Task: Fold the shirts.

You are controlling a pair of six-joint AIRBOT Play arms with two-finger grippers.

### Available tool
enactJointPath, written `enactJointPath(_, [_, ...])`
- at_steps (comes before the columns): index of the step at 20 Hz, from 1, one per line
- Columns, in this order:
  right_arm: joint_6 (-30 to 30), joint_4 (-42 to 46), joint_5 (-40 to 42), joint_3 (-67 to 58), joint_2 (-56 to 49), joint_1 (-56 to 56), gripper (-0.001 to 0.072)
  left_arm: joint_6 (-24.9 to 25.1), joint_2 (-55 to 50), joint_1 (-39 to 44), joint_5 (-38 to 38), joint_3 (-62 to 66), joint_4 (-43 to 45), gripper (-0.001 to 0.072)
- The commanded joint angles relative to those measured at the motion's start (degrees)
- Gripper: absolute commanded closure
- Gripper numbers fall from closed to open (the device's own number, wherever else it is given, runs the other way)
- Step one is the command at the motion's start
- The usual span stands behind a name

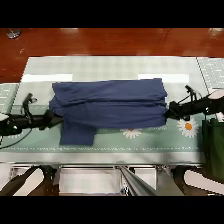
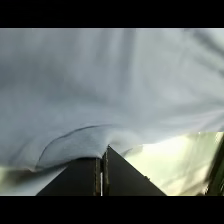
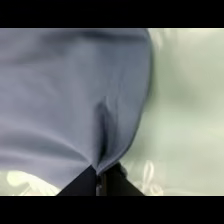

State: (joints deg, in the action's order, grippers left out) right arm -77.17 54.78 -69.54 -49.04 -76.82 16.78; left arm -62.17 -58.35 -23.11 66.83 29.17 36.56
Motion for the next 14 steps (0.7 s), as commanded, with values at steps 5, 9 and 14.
enactJointPath(5, [-2.2,-3.4,-0.9,-20.6,-9.4,-3.3,0.0688,-2.7,-10.3,5.8,-7.3,16.1,-0.6,0.0684])
enactJointPath(9, [-5.0,-5.0,3.0,-29.4,-17.6,-4.5,0.0688,-6.1,-23.4,9.4,-9.3,28.3,-0.6,0.0684])
enactJointPath(14, [-6.3,-9.3,2.6,-40.4,-28.1,-4.5,0.0687,-10.6,-37.0,10.1,-7.3,43.3,-0.5,0.0684])
